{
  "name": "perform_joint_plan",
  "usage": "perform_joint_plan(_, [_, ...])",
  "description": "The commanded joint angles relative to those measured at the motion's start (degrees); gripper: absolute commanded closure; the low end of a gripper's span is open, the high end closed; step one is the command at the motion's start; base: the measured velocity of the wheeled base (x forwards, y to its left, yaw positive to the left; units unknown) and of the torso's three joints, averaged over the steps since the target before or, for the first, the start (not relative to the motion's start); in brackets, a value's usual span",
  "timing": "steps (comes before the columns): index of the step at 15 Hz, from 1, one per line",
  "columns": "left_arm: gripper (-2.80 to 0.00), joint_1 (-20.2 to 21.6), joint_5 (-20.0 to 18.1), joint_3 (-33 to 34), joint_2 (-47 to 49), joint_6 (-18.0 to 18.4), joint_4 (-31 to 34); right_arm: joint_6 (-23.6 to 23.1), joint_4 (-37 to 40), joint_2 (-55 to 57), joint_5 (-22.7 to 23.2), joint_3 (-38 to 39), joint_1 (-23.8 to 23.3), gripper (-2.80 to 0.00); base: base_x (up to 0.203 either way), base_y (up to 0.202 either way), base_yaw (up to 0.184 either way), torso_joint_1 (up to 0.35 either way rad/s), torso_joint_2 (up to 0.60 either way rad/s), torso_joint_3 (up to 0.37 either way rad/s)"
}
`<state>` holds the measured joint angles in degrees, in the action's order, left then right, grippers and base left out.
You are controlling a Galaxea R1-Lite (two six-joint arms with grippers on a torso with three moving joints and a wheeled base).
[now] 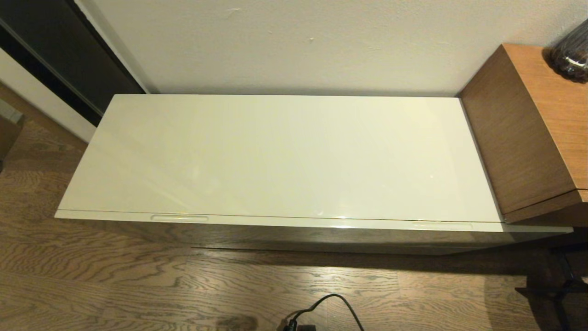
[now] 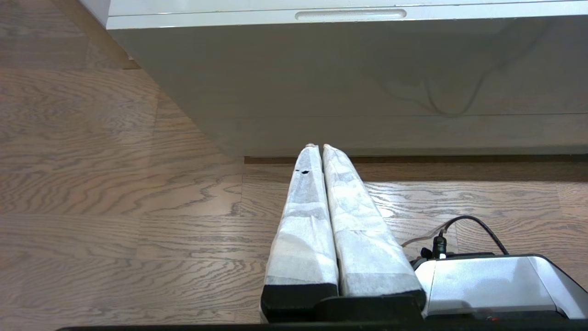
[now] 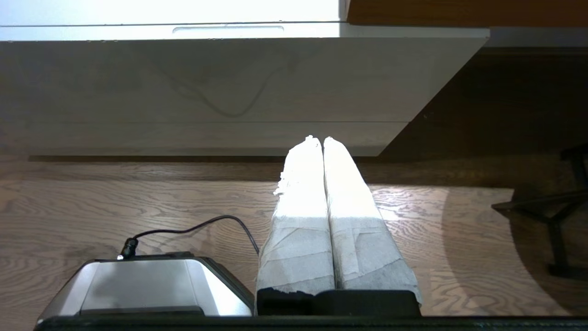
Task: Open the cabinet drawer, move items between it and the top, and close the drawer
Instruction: Open the drawer
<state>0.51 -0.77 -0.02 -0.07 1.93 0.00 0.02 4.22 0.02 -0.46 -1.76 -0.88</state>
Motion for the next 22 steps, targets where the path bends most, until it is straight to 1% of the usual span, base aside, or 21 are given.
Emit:
perform_joint_plan(1, [0.00, 0.02, -0.02, 0.02, 0.07, 0.01, 0.00, -0.56, -0.09, -0.11, 0.03, 0.09, 0.00, 0.00, 0.000, 0.000, 0.000, 0.000, 0.00, 0.000])
perform_joint_plan(3, [0.00, 0.02, -0.02, -0.02, 0.07, 0.01, 0.00, -1.14, -0.17, -0.11, 0.00, -0.41, 0.01, 0.00, 0.000, 0.000, 0.000, 0.000, 0.00, 0.000])
perform_joint_plan(5, [0.00, 0.02, -0.02, 0.01, 0.07, 0.01, 0.00, -1.85, 1.48, -0.08, -0.11, -5.04, 0.00, 0.00, 0.000, 0.000, 0.000, 0.000, 0.00, 0.000])
perform_joint_plan(6, [0.00, 0.02, -0.02, 0.02, 0.07, 0.01, 0.00, -1.98, 5.37, -0.07, 0.53, -9.99, 0.00, 0.00, 0.000, 0.000, 0.000, 0.000, 0.00, 0.000])
perform_joint_plan(8, [0.00, 0.02, -0.02, 0.02, 0.07, 0.01, 0.00, -2.07, 16.69, 0.92, 3.03, -23.45, 0.00, 0.00, 0.000, 0.000, 0.000, 0.000, 0.00, 0.000])
perform_joint_plan(9, [0.00, 0.02, -0.02, 0.02, 0.07, 0.01, 0.00, -1.49, 19.74, 3.68, 4.01, -28.92, -0.04, 0.00, 0.000, 0.000, 0.000, 0.000, 0.00, 0.000])
perform_joint_plan(10, [0.00, 0.02, -0.02, -0.03, 0.07, 0.01, 0.00, -0.26, 21.14, 7.89, 4.76, -31.69, -0.06, 0.00, 0.000, 0.000, 0.000, 0.000, 0.00, 0.000])
perform_joint_plan(14, [0.00, 0.02, -0.02, 0.02, 0.07, 0.01, 0.00, 3.94, 24.07, 36.98, 7.24, -40.58, -0.02, 0.00, 0.000, 0.000, 0.000, 0.000, 0.00, 0.000])
perform_joint_plan(17, [0.00, 0.02, -0.02, 0.02, 0.07, 0.01, 0.00, 6.24, 24.77, 54.58, 8.49, -45.91, 0.76, 0.00, 0.000, 0.000, 0.000, 0.000, 0.00, 0.000])
perform_joint_plan(20, [0.00, 0.02, -0.02, 0.02, 0.07, 0.01, 0.00, 10.26, 21.78, 70.61, 8.98, -50.49, 3.83, 0.00, 0.000, 0.000, 0.000, 0.000, 0.00, 0.000])
perform_joint_plan(22, [0.00, 0.02, -0.02, -0.06, 0.07, 0.01, 0.00, 14.90, 18.46, 79.62, 9.02, -54.02, 6.53, 0.00, 0.000, 0.000, 0.000, 0.000, 0.00, 0.000])
